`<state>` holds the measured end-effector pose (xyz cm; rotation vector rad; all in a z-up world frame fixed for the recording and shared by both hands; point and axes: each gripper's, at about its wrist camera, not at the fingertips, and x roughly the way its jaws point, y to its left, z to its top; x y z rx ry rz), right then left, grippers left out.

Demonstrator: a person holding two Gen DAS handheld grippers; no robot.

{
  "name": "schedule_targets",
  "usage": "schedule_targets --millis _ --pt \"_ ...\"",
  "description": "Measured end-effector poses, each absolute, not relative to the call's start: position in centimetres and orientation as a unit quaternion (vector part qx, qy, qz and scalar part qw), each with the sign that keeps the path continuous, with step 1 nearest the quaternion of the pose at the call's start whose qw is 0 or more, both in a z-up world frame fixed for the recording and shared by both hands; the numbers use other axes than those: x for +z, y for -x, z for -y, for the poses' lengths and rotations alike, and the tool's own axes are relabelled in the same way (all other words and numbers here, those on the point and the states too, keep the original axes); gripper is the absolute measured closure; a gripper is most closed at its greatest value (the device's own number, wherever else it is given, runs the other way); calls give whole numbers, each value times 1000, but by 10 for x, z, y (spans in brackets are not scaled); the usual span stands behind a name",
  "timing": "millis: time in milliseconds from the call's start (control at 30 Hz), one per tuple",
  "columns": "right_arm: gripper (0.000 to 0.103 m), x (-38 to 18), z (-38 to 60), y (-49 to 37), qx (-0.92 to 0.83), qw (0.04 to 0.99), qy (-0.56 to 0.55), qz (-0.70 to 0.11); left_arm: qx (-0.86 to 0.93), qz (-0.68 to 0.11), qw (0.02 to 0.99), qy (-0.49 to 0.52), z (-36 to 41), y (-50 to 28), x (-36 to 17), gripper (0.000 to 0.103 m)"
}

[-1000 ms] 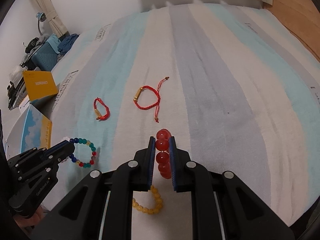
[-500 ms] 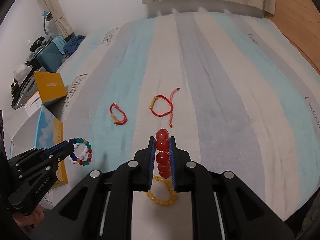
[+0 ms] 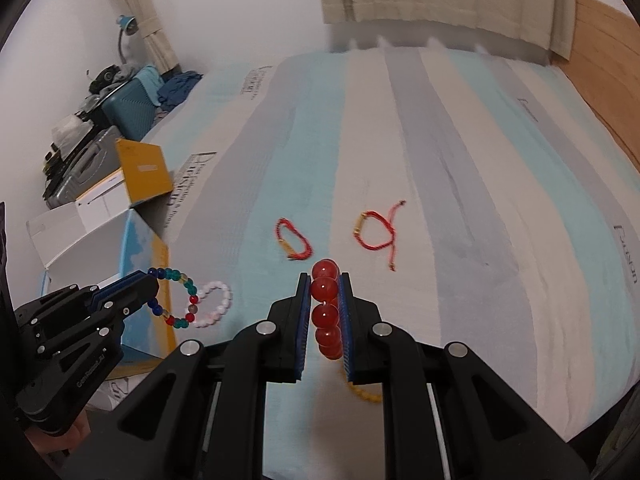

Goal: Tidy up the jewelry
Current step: 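Carry the multicolour and red bracelets with both tools into the white box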

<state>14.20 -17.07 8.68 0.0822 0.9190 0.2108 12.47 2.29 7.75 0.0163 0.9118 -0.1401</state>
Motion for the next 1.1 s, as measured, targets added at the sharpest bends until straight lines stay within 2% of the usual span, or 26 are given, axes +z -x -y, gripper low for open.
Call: schedule_targets --millis 667,1100 --pt "90 118 24 -125 191 885 15 -423 15 -416 909 28 -155 -73 113 94" --pt "90 125 -92 -102 267 868 52 -416 89 -426 899 52 -252 -31 109 94"
